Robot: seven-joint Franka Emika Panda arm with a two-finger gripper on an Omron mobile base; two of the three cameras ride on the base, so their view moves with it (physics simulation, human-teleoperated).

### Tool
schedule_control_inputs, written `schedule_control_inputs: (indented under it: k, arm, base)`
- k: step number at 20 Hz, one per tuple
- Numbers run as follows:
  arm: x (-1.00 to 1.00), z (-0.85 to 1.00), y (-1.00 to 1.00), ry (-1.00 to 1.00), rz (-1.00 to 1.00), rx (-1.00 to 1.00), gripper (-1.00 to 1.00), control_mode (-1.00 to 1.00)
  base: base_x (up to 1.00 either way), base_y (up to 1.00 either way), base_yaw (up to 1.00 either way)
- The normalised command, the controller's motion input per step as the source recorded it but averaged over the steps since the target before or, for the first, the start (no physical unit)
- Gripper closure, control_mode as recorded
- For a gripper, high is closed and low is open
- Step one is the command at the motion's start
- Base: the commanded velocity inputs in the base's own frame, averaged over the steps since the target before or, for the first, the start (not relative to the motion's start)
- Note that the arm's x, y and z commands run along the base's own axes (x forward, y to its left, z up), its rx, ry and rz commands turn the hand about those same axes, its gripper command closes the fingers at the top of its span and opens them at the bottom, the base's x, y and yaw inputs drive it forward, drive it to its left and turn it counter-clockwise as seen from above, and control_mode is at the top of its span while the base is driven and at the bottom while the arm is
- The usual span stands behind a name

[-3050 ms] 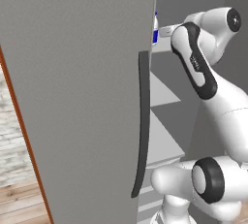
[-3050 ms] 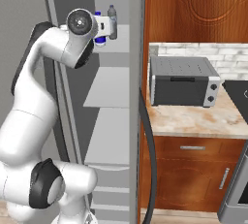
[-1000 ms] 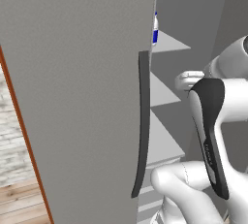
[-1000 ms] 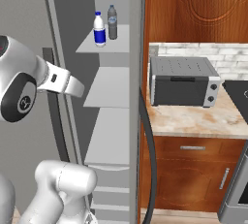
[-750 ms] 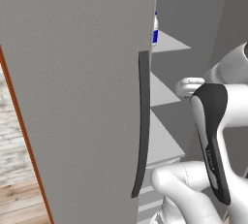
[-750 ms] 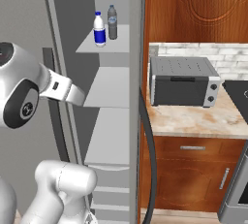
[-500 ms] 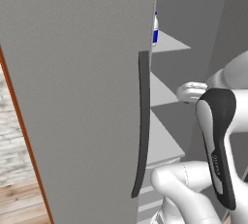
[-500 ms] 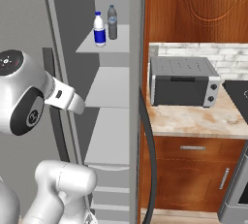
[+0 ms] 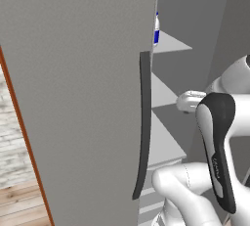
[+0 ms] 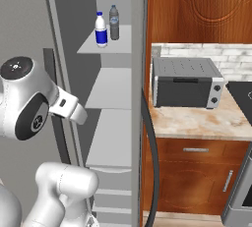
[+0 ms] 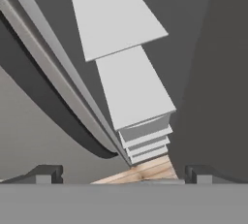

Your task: Take the bottled waters from the counter and place them in the freezer to freeze. Close the freezer door after placing the bottles.

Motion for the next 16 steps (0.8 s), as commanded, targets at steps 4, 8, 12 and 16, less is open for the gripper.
schedule_control_inputs:
  k: [4, 8, 12, 16]
  arm:
    - [0.0, -0.38, 0.0, 0.0, 0.04, -0.07, -1.0, -1.0]
    - [-0.03, -0.29, 0.0, 0.0, 0.07, -0.07, -1.0, -1.0]
    - [-0.05, -0.24, 0.0, 0.0, 0.03, -0.08, -1.0, -1.0]
    - [0.0, -0.02, 0.0, 0.02, 0.0, 0.0, -1.0, -1.0]
  base:
    - [0.0, 0.0, 0.0]
    - [0.0, 0.0, 0.0]
    - [0.0, 0.0, 0.0]
    - [0.0, 0.0, 0.0]
